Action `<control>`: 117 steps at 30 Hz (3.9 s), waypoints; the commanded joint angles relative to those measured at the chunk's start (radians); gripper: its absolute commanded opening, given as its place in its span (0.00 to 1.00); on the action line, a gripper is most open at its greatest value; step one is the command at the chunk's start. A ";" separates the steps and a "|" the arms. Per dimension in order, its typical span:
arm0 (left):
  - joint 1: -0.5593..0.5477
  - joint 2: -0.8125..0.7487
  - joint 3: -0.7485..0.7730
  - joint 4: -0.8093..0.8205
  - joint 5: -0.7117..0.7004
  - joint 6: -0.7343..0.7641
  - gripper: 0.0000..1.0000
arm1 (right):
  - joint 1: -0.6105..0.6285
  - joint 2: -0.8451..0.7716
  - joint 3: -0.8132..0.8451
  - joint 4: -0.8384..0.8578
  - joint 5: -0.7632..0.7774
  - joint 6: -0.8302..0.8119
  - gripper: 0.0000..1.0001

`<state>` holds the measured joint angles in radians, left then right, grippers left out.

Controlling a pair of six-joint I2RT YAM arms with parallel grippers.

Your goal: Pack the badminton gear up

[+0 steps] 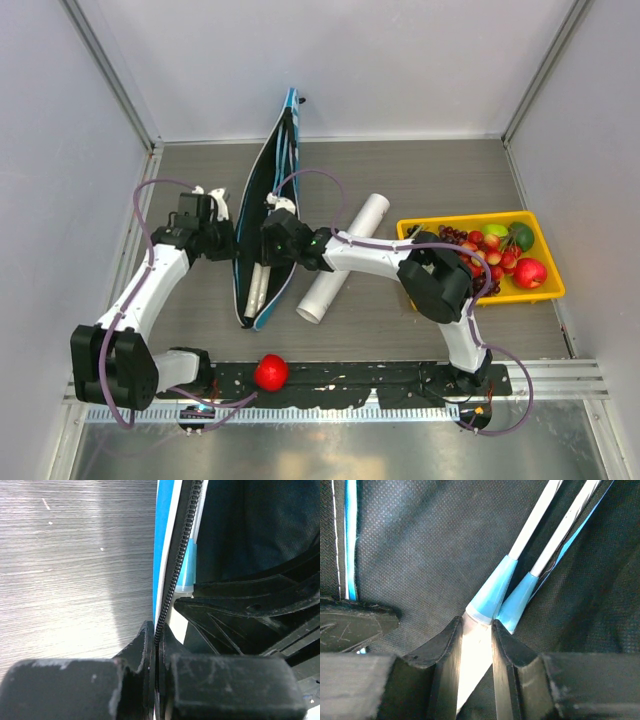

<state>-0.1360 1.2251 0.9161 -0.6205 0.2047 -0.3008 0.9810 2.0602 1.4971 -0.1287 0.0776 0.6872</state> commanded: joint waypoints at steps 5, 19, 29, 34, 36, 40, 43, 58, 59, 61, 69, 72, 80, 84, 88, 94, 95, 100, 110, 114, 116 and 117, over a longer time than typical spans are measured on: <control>0.022 -0.009 0.003 0.111 0.188 -0.061 0.00 | -0.042 0.051 -0.032 -0.132 0.136 -0.080 0.27; 0.022 -0.044 -0.051 0.159 0.188 -0.093 0.00 | -0.061 -0.182 0.058 -0.137 -0.036 -0.172 0.68; 0.022 -0.053 -0.065 0.179 0.205 -0.098 0.00 | -0.117 -0.330 -0.015 -0.123 -0.019 -0.172 0.94; 0.024 -0.061 -0.074 0.188 0.214 -0.101 0.00 | -0.176 -0.338 -0.075 -0.049 -0.019 -0.141 0.96; 0.024 -0.059 -0.075 0.186 0.211 -0.100 0.00 | -0.205 -0.327 -0.084 -0.028 -0.032 -0.137 0.96; 0.024 -0.050 -0.075 0.183 0.208 -0.100 0.00 | -0.269 -0.305 -0.112 0.035 -0.102 -0.156 0.95; 0.024 -0.041 -0.074 0.182 0.197 -0.101 0.00 | -0.314 -0.287 -0.127 0.109 -0.186 -0.190 0.95; 0.029 0.005 -0.048 0.194 0.216 -0.126 0.00 | -0.393 -0.121 -0.186 0.265 -0.306 -0.178 0.87; 0.030 0.005 -0.046 0.193 0.216 -0.126 0.00 | -0.395 -0.112 -0.189 0.273 -0.311 -0.175 0.86; 0.035 0.005 -0.042 0.191 0.216 -0.127 0.00 | -0.395 -0.097 -0.189 0.294 -0.337 -0.166 0.84; 0.041 -0.001 -0.020 0.191 0.225 -0.127 0.00 | -0.395 -0.074 -0.163 0.317 -0.380 -0.108 0.28; 0.039 -0.007 -0.013 0.217 0.265 -0.084 0.01 | -0.393 -0.097 -0.173 0.383 -0.436 -0.048 0.12; -0.028 0.059 -0.014 0.265 0.446 -0.021 0.24 | -0.390 -0.086 -0.163 0.521 -0.490 0.146 0.05; -0.040 0.115 -0.008 0.281 0.513 -0.034 0.47 | -0.390 -0.078 -0.156 0.532 -0.489 0.163 0.05; -0.040 0.136 0.012 0.288 0.504 -0.047 0.52 | -0.392 -0.094 -0.190 0.552 -0.487 0.161 0.06; -0.051 0.188 0.006 0.307 0.441 -0.081 0.53 | -0.395 -0.101 -0.253 0.590 -0.457 0.202 0.29; -0.053 0.200 0.003 0.318 0.434 -0.090 0.53 | -0.395 -0.100 -0.262 0.615 -0.455 0.207 0.35; -0.054 0.250 0.004 0.315 0.372 -0.109 0.51 | -0.393 -0.089 -0.334 0.685 -0.450 0.261 0.60; -0.056 0.300 0.027 0.263 0.246 -0.116 0.49 | -0.407 -0.077 -0.390 0.798 -0.453 0.316 0.77; -0.054 0.298 0.027 0.265 0.234 -0.129 0.47 | -0.407 -0.051 -0.379 0.807 -0.453 0.331 0.78; -0.054 0.300 0.026 0.262 0.236 -0.129 0.47 | -0.407 -0.032 -0.359 0.773 -0.449 0.330 0.79; -0.054 0.300 0.027 0.262 0.236 -0.129 0.47 | -0.407 -0.023 -0.354 0.762 -0.447 0.328 0.79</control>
<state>-0.1879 1.5249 0.9073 -0.3576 0.4595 -0.4191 0.5785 2.0045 1.0935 0.6060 -0.3698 1.0027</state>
